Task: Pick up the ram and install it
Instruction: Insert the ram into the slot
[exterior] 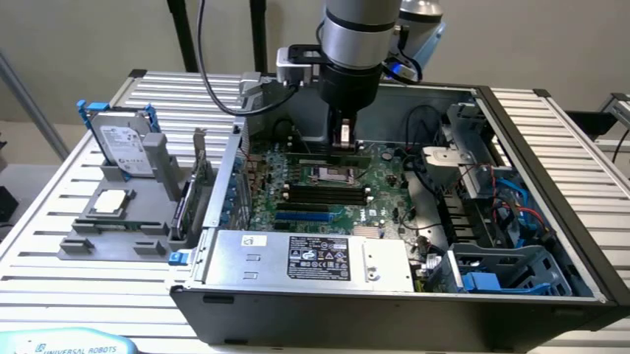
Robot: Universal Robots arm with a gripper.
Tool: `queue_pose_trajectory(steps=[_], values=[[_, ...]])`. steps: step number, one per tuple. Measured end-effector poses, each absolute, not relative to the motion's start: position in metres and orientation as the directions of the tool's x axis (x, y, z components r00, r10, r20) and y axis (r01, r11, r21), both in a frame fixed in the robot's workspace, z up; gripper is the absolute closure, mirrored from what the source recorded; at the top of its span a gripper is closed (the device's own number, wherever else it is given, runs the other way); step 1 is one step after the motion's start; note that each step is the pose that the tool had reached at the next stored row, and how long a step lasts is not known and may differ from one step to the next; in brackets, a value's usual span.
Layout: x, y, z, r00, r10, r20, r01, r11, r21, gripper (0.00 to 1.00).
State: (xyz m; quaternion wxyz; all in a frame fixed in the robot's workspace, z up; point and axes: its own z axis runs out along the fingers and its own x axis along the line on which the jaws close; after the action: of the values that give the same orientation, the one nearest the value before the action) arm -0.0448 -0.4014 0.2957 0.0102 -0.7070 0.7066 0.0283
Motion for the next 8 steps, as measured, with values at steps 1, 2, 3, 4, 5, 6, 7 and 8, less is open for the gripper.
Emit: queue_pose_trajectory(steps=[1, 2, 3, 4, 5, 6, 7, 8], values=[[-0.045, -0.402, 0.294, 0.0, -0.999, -0.055, -1.0, -0.001, 0.025, 0.87], [-0.045, -0.402, 0.292, 0.0, -0.999, -0.055, -1.0, -0.001, 0.024, 0.87], [-0.045, -0.402, 0.29, 0.0, -0.999, -0.055, -1.0, -0.001, 0.023, 0.87], [-0.045, -0.402, 0.288, 0.0, -0.999, -0.055, -1.0, -0.001, 0.022, 0.87], [-0.045, -0.402, 0.287, 0.0, -0.999, -0.055, -1.0, -0.001, 0.022, 0.87], [-0.045, -0.403, 0.285, 0.0, -0.999, -0.054, -1.0, -0.001, 0.021, 0.87], [-0.045, -0.403, 0.283, 0.0, -0.999, -0.054, -1.0, -0.001, 0.02, 0.87], [-0.045, -0.403, 0.281, 0.0, -0.999, -0.054, -1.0, -0.001, 0.019, 0.87]])
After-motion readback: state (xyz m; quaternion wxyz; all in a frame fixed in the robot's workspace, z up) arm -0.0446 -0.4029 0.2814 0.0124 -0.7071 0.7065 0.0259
